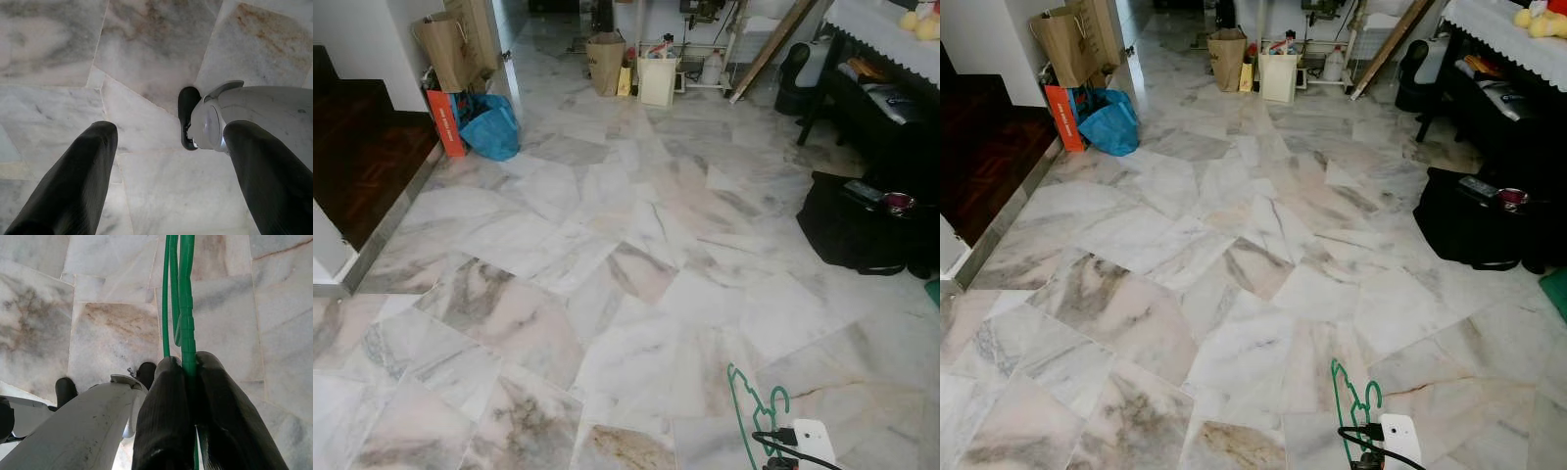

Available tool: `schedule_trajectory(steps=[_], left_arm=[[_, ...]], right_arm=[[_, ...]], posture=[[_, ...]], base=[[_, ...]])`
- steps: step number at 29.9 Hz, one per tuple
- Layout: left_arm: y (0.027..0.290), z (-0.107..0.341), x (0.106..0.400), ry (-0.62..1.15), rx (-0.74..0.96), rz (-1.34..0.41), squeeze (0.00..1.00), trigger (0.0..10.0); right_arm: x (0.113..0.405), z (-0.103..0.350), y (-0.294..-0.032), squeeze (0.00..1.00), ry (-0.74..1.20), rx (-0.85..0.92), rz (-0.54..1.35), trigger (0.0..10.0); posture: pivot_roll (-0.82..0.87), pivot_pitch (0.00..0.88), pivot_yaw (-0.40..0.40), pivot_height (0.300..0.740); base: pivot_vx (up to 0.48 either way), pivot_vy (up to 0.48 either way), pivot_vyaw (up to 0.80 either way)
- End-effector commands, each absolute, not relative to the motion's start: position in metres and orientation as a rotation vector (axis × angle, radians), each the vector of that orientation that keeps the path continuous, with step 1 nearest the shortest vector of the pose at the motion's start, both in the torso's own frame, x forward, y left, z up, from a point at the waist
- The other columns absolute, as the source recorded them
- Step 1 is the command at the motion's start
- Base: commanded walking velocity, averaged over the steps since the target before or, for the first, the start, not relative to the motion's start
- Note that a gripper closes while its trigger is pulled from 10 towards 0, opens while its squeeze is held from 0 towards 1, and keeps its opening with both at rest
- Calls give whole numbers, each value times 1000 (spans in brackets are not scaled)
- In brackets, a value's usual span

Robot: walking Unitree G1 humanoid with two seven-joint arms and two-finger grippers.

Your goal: Hang hanger

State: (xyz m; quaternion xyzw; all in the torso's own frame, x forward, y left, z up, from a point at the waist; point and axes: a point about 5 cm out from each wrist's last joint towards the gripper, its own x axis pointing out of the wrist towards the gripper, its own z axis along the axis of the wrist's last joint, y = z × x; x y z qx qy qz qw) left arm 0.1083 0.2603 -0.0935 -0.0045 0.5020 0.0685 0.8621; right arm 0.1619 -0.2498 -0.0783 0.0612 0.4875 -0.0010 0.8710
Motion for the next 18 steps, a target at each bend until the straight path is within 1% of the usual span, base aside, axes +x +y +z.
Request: schedule_trajectory(steps=[1,18], left_arm=[[262,-94,103,1069,-5,148,0,10000],[262,-95,102,1076,-4,141,0,10000]], right_arm=[[161,-79,-251,0,1017,140,-20,10000],[161,-78,-252,0,1015,124,-8,10000]], posture=[[63,0,-48,716],[61,0,-51,716]], base=[[-277,0,0],[-291,0,0]])
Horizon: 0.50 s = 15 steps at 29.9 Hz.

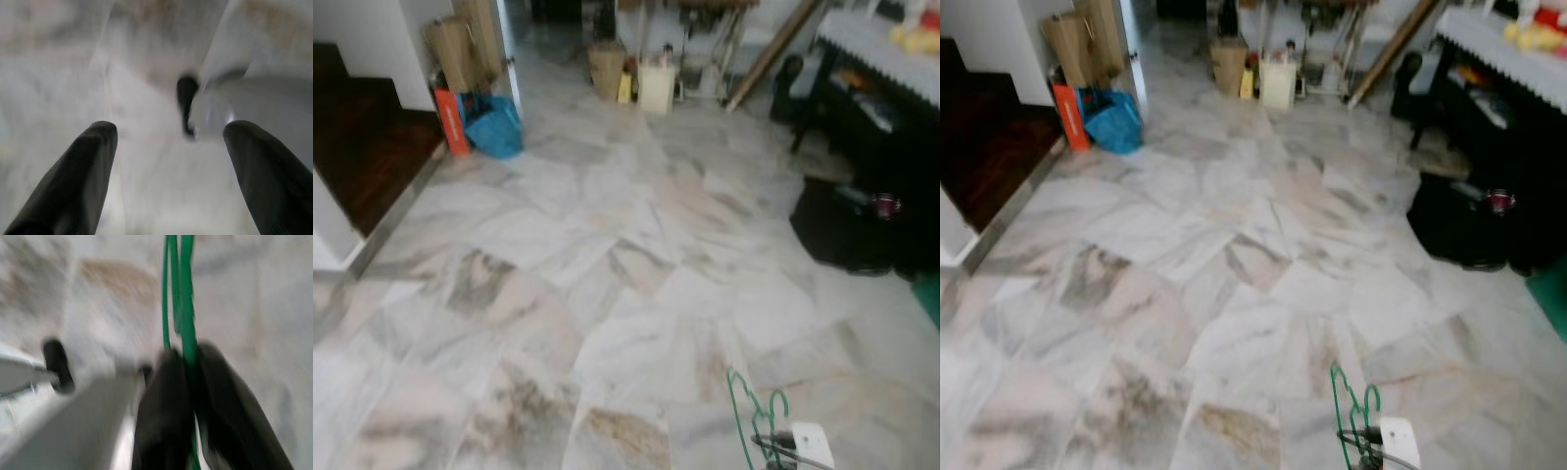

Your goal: Hang hanger

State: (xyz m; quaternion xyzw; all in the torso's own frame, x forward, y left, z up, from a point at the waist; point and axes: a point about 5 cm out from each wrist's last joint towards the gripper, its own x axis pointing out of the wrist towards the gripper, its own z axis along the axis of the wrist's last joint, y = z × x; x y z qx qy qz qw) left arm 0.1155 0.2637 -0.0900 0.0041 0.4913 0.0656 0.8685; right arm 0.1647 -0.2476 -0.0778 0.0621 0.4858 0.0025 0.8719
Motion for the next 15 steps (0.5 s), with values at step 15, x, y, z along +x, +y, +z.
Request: schedule_trajectory(steps=[15], left_arm=[[260,-96,100,1081,-1,130,0,10000]], right_arm=[[160,-78,-252,0,1018,116,1,10000]], posture=[[63,0,-56,716]], base=[[-300,0,0]])
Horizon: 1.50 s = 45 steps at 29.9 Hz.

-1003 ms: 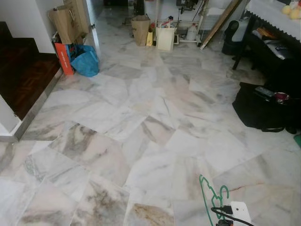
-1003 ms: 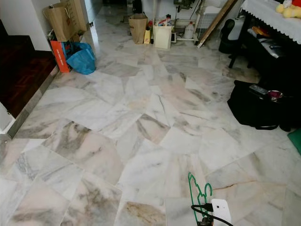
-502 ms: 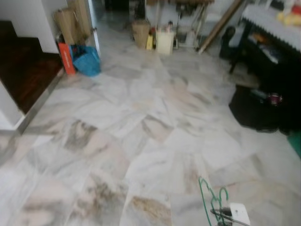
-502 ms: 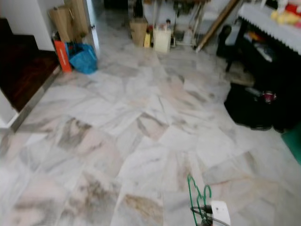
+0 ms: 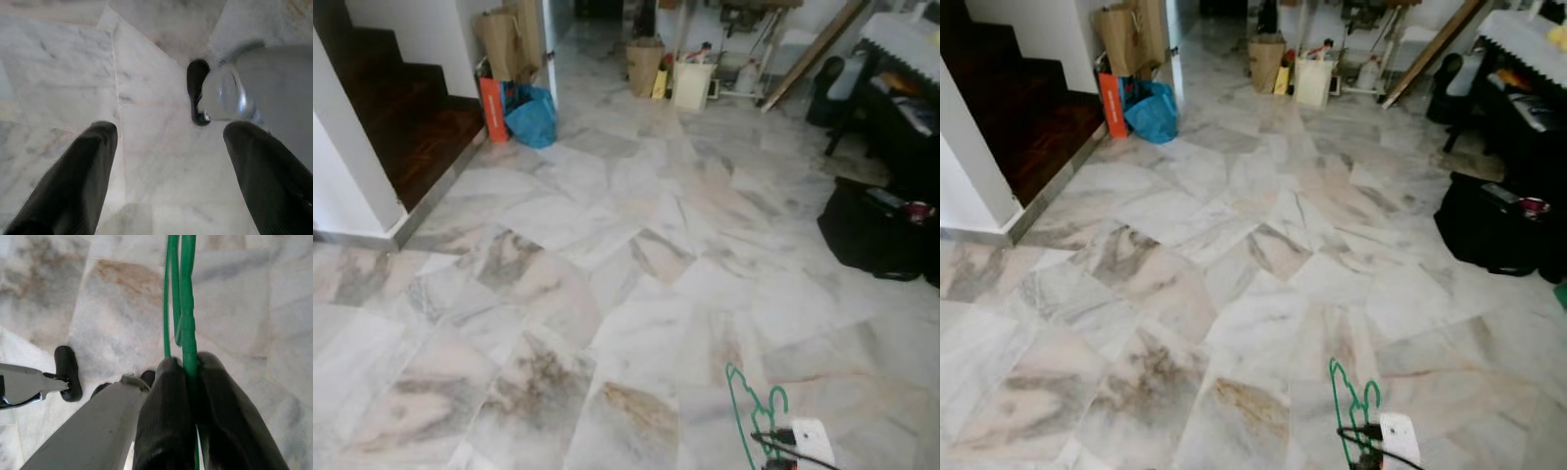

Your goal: Hang hanger

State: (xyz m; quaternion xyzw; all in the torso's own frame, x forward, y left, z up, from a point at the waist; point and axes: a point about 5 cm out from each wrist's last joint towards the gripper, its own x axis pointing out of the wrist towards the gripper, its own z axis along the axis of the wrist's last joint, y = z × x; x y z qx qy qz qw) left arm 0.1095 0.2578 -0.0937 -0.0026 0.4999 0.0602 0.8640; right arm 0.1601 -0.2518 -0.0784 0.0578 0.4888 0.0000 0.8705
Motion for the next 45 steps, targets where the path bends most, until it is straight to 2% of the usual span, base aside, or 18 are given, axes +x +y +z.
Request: schedule_trajectory(steps=[1,45], left_arm=[[260,-96,100,1081,-2,129,0,10000],[261,-94,104,1081,15,108,0,10000]], right_arm=[[159,-78,-252,0,1018,116,2,10000],[162,-77,-251,0,1016,108,20,10000]], posture=[[64,0,-56,716],[65,0,-56,716]], base=[[-334,0,0],[-376,0,0]])
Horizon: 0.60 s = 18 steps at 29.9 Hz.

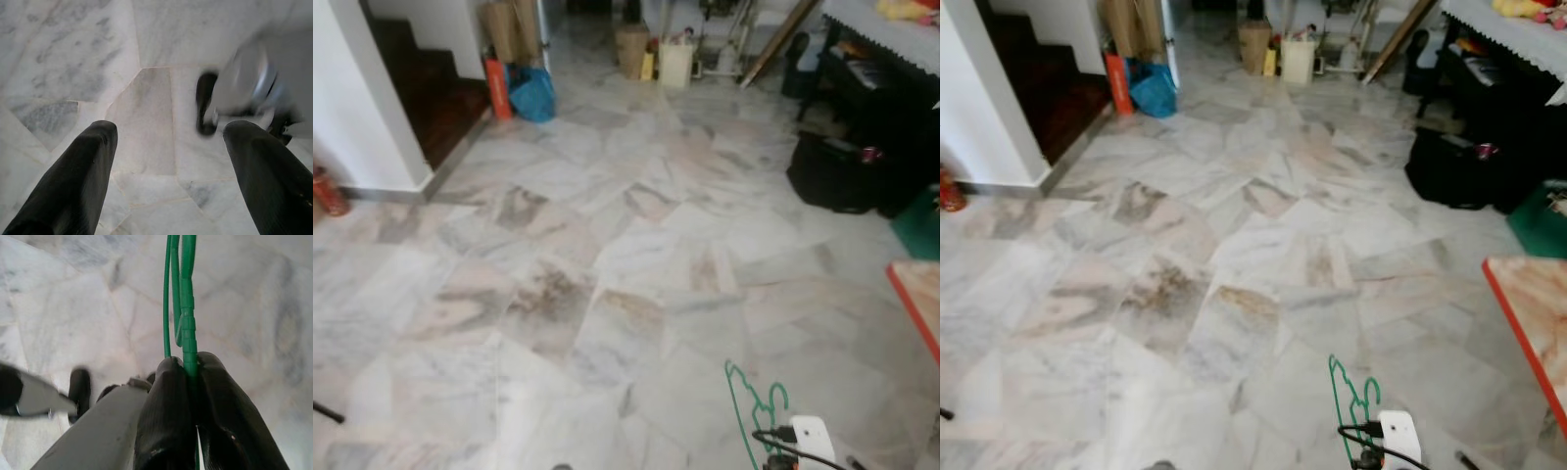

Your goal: Hang hanger

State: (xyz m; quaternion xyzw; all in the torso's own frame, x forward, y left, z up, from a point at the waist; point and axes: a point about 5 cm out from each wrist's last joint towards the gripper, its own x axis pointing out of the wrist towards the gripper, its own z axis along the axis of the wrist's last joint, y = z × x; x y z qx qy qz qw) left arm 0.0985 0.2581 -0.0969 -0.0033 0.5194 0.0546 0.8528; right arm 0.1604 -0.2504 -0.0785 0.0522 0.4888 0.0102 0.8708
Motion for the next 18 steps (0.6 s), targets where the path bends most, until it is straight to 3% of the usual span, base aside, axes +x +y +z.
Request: schedule_trajectory(steps=[1,18], left_arm=[[261,-94,104,1081,15,108,0,10000],[260,-95,105,1081,12,100,0,10000]], right_arm=[[162,-77,-251,0,1016,108,20,10000],[163,-77,-252,0,1013,114,14,10000]], posture=[[65,0,-56,716],[50,0,-53,716]], base=[[-390,0,0],[-390,0,0]])
